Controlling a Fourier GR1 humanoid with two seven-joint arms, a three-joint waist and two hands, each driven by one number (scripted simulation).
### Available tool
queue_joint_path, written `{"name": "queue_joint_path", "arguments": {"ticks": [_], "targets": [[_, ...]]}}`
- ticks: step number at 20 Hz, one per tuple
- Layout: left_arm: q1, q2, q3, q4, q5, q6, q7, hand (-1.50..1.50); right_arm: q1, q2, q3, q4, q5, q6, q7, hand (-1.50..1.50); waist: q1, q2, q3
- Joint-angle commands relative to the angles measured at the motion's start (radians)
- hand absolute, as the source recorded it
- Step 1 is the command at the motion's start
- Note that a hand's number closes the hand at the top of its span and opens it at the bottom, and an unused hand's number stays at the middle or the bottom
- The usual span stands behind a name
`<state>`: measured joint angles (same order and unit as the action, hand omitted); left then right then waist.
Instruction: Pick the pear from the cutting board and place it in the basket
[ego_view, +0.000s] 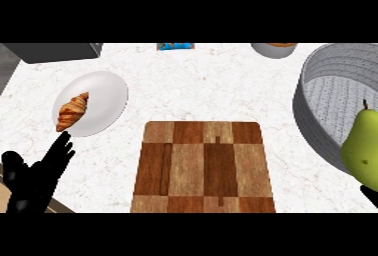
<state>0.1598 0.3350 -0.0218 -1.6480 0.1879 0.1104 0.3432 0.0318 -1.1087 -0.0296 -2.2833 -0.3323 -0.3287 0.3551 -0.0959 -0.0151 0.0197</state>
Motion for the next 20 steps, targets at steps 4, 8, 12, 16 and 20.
{"name": "queue_joint_path", "arguments": {"ticks": [4,8,12,16,20], "targets": [[0.071,-0.044,-0.054,0.102,-0.011,-0.032,-0.020,0.00,0.016,-0.052,-0.279,0.270,-0.187,0.241,-0.109,1.50,0.044,0.012,-0.017],[0.029,-0.068,-0.067,0.149,-0.040,-0.025,-0.047,0.00,0.040,-0.052,-0.342,0.413,-0.199,0.385,-0.224,1.50,0.064,0.017,-0.018],[0.030,-0.060,-0.068,0.136,-0.045,-0.039,-0.031,0.00,0.039,-0.047,-0.378,0.581,-0.227,0.495,-0.303,1.50,0.094,0.021,-0.018],[-0.027,-0.080,-0.078,0.176,-0.064,-0.038,-0.035,0.00,-0.003,-0.028,-0.344,0.686,-0.260,0.550,-0.321,1.50,0.113,0.026,-0.019],[-0.017,-0.084,-0.068,0.186,-0.059,-0.056,-0.065,0.00,-0.034,0.013,-0.316,0.805,-0.281,0.600,-0.348,1.50,0.126,0.027,-0.019]]}}
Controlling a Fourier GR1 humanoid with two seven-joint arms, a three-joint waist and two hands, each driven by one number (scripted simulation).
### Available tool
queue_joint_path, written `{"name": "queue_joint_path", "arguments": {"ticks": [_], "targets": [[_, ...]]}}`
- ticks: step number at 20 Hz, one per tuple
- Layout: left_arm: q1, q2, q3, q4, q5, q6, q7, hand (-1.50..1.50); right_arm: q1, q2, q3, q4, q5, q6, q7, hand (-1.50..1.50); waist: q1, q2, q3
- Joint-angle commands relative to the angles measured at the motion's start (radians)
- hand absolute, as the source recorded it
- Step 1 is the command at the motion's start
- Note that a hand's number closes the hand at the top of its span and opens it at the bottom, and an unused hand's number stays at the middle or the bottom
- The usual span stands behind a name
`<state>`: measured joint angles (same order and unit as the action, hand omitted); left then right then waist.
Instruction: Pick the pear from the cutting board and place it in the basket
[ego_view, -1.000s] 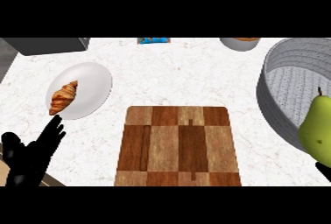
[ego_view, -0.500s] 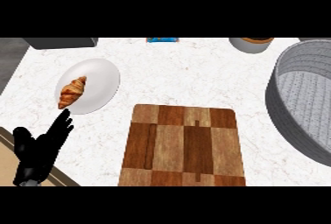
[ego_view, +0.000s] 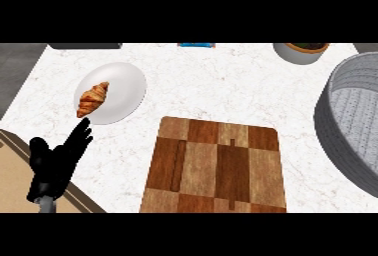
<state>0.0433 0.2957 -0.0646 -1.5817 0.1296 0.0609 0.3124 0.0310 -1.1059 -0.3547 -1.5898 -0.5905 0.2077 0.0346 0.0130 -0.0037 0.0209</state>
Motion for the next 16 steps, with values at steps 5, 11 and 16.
{"name": "queue_joint_path", "arguments": {"ticks": [5,11,16], "targets": [[0.071,-0.054,-0.038,0.086,-0.015,0.007,0.039,0.00,-0.105,0.048,0.051,0.239,0.038,0.094,-0.109,1.50,0.027,0.014,-0.019],[0.085,-0.044,-0.017,0.108,-0.012,-0.022,-0.009,0.00,-0.113,-0.009,0.049,0.407,0.245,0.002,-0.185,1.50,0.038,0.021,-0.019],[0.031,-0.073,-0.041,0.104,-0.045,0.007,0.043,0.00,-0.156,0.002,0.124,0.515,0.394,0.022,-0.391,-1.50,0.037,0.021,-0.017]]}}
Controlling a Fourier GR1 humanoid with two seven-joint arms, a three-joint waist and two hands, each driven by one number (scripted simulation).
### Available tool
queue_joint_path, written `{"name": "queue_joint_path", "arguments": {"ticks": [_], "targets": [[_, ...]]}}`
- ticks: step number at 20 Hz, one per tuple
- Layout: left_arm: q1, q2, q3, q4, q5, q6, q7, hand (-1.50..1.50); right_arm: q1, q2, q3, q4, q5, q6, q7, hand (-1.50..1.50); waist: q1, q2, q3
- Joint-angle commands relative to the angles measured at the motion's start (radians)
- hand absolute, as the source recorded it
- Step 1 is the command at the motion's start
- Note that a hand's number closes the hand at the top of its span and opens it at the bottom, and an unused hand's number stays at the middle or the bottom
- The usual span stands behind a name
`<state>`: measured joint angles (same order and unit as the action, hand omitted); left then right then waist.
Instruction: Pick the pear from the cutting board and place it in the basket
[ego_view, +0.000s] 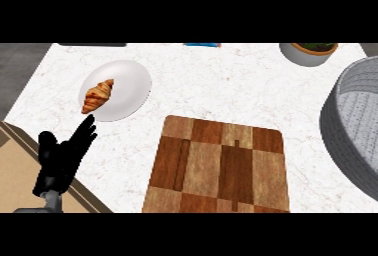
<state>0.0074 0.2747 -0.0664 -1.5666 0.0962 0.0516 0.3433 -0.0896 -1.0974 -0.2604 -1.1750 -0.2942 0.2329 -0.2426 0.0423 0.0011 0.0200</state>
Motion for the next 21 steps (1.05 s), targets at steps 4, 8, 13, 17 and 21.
{"name": "queue_joint_path", "arguments": {"ticks": [4,8,13,17,21], "targets": [[0.092,-0.043,-0.010,0.119,0.001,-0.005,-0.014,0.00,-0.087,-0.012,0.017,0.198,0.103,0.032,-0.182,-1.50,-0.003,0.012,-0.018],[0.130,-0.033,-0.006,0.072,0.001,-0.017,-0.006,0.00,-0.147,-0.025,-0.031,0.300,0.060,0.083,-0.206,-1.50,-0.003,0.007,-0.018],[0.110,-0.033,0.009,0.093,-0.010,-0.017,-0.009,0.00,-0.222,-0.022,-0.063,0.419,0.021,0.135,-0.189,-1.50,-0.006,0.008,-0.019],[0.115,-0.038,0.021,0.085,0.010,-0.034,-0.017,0.00,-0.237,-0.061,-0.100,0.581,0.031,0.154,-0.214,-1.50,0.000,0.012,-0.017],[0.101,-0.051,0.012,0.107,-0.006,-0.034,-0.031,0.00,-0.254,-0.140,-0.132,0.687,0.022,0.234,-0.220,-1.50,-0.003,0.016,-0.016]]}}
